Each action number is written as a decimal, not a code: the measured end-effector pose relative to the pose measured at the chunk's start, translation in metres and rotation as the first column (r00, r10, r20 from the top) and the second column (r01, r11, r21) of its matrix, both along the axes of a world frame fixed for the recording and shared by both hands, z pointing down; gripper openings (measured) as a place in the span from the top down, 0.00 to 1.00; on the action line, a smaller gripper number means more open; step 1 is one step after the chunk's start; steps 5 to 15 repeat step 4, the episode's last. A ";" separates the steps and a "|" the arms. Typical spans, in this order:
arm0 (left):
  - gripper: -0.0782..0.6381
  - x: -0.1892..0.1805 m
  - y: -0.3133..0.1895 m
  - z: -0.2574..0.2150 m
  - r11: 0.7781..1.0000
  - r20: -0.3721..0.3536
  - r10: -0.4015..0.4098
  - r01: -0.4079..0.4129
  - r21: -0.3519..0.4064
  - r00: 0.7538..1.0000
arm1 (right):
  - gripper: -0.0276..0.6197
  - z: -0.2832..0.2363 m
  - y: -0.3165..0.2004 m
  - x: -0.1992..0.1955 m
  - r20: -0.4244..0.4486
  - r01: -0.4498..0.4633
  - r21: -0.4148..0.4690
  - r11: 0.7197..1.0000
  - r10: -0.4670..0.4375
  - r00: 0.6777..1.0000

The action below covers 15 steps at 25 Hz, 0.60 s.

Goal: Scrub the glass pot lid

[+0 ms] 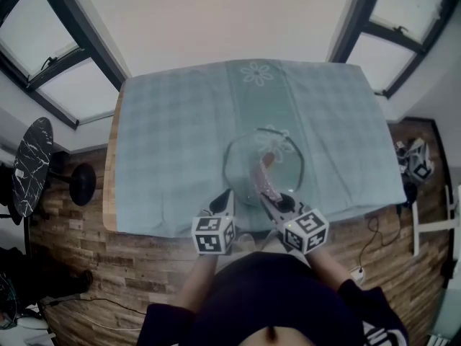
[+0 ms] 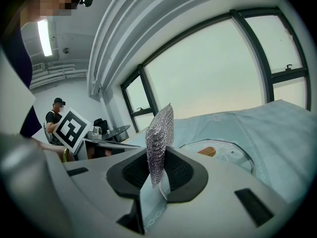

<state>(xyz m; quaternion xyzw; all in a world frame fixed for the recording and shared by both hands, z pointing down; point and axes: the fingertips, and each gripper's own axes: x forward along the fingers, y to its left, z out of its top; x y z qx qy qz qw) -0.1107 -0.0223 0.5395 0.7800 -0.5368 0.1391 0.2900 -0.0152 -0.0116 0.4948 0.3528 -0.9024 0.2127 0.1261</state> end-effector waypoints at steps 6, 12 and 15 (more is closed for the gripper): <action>0.89 0.003 0.000 0.003 1.000 -0.003 0.007 -0.007 -0.007 1.000 | 0.83 0.002 0.001 0.000 0.000 0.007 -0.008 1.000 -0.007 1.000; 0.89 0.003 0.000 0.003 1.000 -0.003 0.007 -0.007 -0.007 1.000 | 0.83 0.002 0.001 0.000 0.000 0.007 -0.008 1.000 -0.007 1.000; 0.89 0.003 0.000 0.003 1.000 -0.003 0.007 -0.007 -0.007 1.000 | 0.83 0.002 0.001 0.000 0.000 0.007 -0.008 1.000 -0.007 1.000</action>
